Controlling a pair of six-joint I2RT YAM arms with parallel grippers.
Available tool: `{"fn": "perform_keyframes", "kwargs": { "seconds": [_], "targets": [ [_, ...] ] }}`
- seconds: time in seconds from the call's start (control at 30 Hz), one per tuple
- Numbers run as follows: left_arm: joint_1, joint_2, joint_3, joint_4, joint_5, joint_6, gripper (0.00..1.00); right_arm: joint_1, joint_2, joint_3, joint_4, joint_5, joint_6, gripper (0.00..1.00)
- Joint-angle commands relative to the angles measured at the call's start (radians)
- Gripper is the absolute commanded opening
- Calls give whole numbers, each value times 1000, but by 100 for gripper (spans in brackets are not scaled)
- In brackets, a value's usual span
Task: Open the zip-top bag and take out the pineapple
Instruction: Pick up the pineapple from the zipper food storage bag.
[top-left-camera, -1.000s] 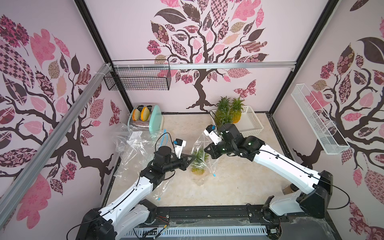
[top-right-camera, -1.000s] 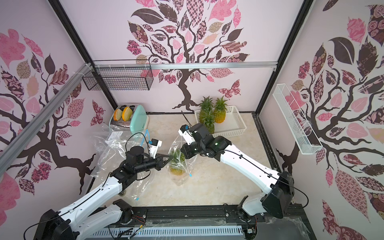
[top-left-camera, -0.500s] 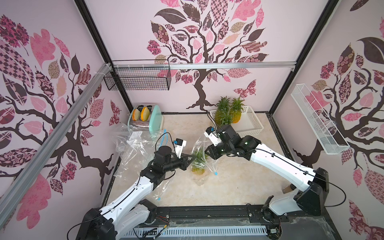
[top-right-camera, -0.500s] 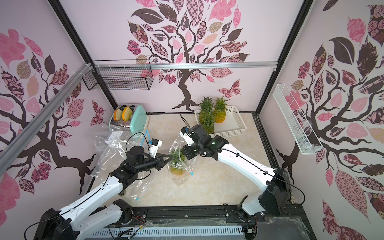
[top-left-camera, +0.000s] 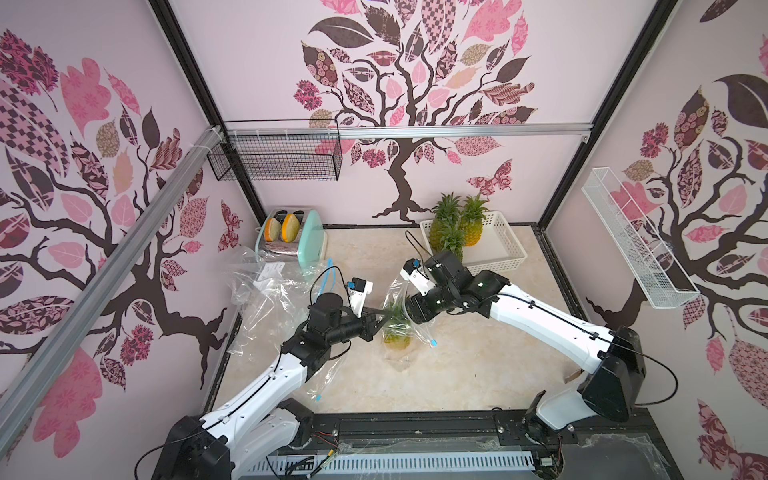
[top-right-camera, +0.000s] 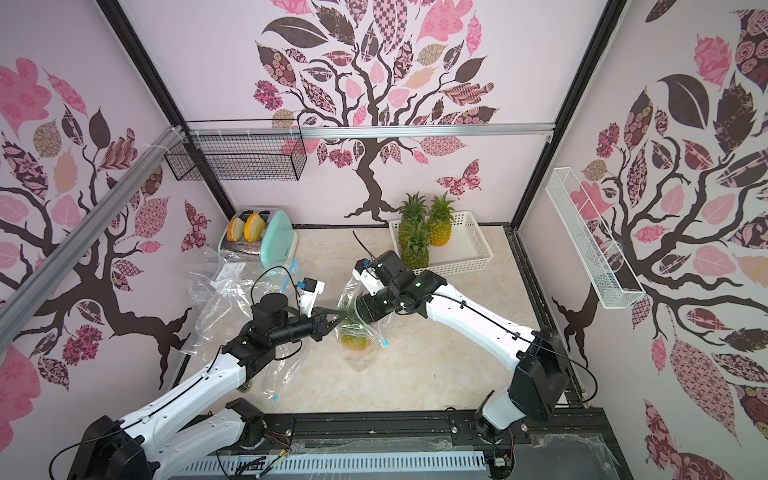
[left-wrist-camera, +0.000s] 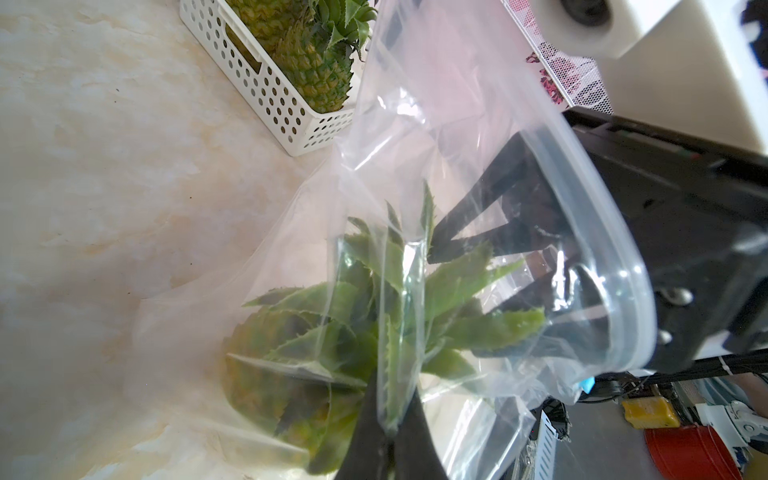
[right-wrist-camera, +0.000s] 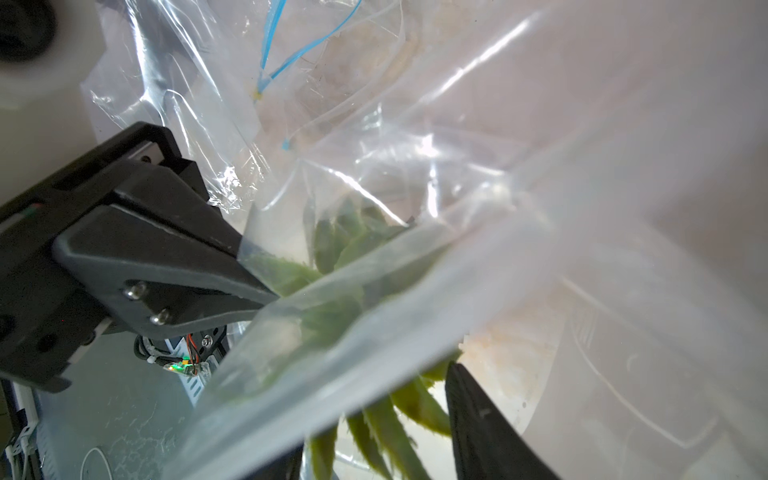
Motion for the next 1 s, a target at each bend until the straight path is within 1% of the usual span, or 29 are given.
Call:
{"fn": "perform_keyframes", "kwargs": {
  "seconds": [0.0,0.2,0.47,0.63,0.77,0.8,0.83,0.87,0.9,0.97],
  "targets": [
    [-5,3,-9,62,27,3,0,9,23,42,21,-30,18,57],
    [-12,1,-12,77,40,7,0,12,52,37,63,-59,39,60],
    [-36,10,-8,78,46,25,0,13,95,13,97,-67,56,57],
    [-36,3,-9,78,43,28,0,12,110,-12,107,-66,61,49],
    [-37,-2,-8,63,28,29,0,12,116,-36,114,-71,67,36],
    [-36,-5,-9,59,22,28,0,12,115,-40,114,-70,67,30],
    [-36,-8,-9,57,18,28,2,12,112,-41,112,-70,67,25],
    [-36,-11,-9,53,12,26,10,12,108,-43,111,-65,69,19],
    [-36,-16,-7,47,8,27,20,13,100,-44,112,-59,68,14],
    [-36,-24,-4,39,-1,23,39,11,79,-50,120,-41,67,8]
  ]
}}
